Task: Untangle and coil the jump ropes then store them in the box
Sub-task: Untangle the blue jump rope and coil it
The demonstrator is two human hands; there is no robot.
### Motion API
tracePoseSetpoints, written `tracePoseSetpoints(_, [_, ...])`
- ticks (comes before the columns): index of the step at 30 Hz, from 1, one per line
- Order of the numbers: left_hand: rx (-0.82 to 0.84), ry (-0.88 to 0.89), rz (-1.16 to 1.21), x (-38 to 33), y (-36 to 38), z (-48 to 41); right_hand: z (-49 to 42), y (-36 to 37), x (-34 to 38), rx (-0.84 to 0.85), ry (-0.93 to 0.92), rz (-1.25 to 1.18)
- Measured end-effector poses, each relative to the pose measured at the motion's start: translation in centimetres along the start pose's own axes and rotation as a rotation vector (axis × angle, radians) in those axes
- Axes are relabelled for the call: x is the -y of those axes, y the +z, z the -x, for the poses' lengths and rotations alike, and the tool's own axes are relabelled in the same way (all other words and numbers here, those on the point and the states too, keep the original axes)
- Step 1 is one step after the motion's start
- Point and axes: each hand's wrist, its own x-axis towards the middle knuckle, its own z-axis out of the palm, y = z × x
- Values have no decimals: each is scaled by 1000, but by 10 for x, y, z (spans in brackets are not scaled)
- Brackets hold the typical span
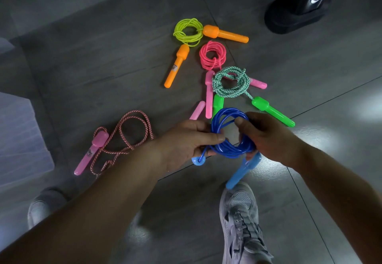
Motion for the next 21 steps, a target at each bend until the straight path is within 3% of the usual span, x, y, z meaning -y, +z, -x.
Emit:
tracePoseSetpoints(5, [-131, 134, -591, -6, 24, -5, 14, -14, -2, 34, 164, -13])
tracePoseSetpoints(7, [-141, 156, -711, -6, 36, -6, 20, -24, -2, 64, 254, -67])
tracePoseSetpoints(10, [12, 49, -441, 5, 51, -15, 22, -37, -8, 87, 344, -30])
tracePoseSetpoints(12, [23, -5, -290, 17, 58, -29, 15, -36, -20, 29, 378, 28])
tracePoseSetpoints(16, [-138, -68, -63, 37, 64, -67, -24, -21, -58, -210, 296, 139])
tracePoseSetpoints(21, [-434, -56, -244, 43, 56, -103, -69, -22, -83, -280, 210, 378])
